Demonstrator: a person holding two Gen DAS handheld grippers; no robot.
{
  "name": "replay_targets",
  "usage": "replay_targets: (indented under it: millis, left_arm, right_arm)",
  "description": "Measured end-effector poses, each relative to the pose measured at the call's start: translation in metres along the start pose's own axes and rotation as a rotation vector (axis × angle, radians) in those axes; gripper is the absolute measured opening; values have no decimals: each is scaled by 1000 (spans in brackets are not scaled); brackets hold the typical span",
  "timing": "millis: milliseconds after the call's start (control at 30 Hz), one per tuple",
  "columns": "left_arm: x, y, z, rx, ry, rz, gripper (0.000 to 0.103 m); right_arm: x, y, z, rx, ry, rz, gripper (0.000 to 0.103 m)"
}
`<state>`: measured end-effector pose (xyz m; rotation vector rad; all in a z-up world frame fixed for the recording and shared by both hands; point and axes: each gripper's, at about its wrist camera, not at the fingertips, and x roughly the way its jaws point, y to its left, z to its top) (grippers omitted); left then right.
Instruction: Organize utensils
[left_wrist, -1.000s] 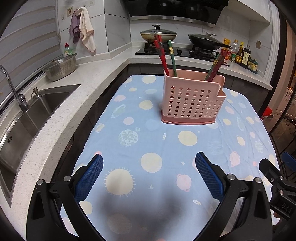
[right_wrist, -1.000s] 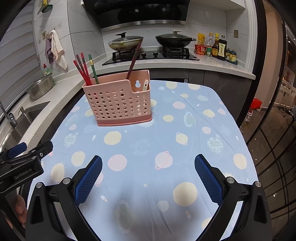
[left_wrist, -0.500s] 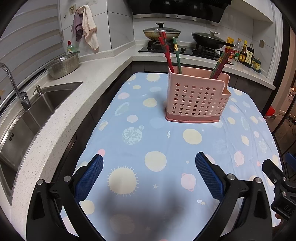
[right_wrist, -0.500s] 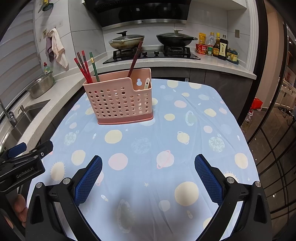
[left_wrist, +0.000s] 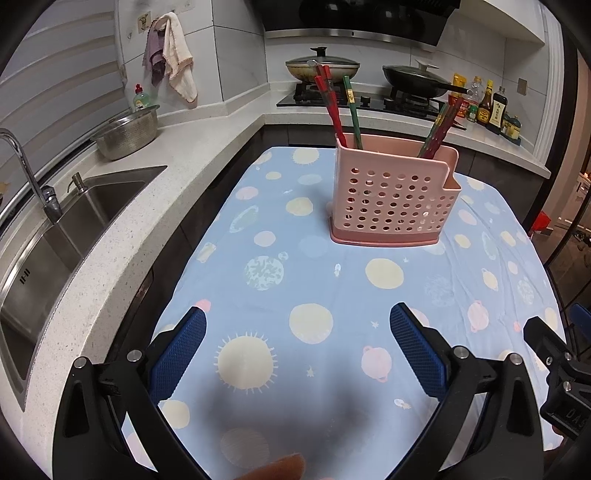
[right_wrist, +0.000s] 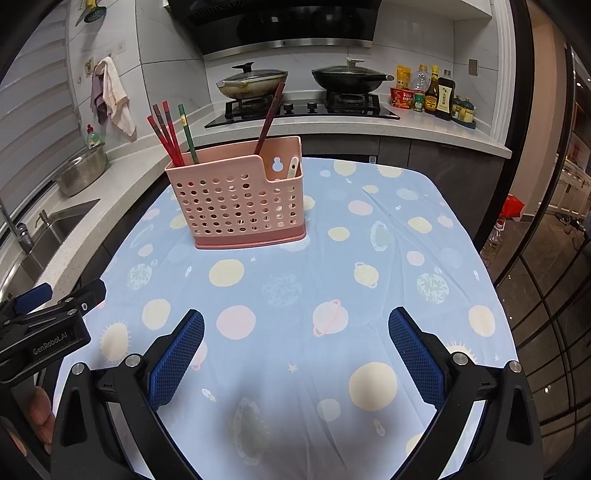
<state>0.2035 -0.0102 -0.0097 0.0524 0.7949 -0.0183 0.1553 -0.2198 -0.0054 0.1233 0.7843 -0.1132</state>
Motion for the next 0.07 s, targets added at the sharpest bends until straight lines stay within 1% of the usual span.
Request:
replay_targets:
  millis: [67]
  left_arm:
    - [0, -1, 0, 8, -3, -5, 95]
  right_arm:
    - [0, 0, 1, 1, -1, 0, 96]
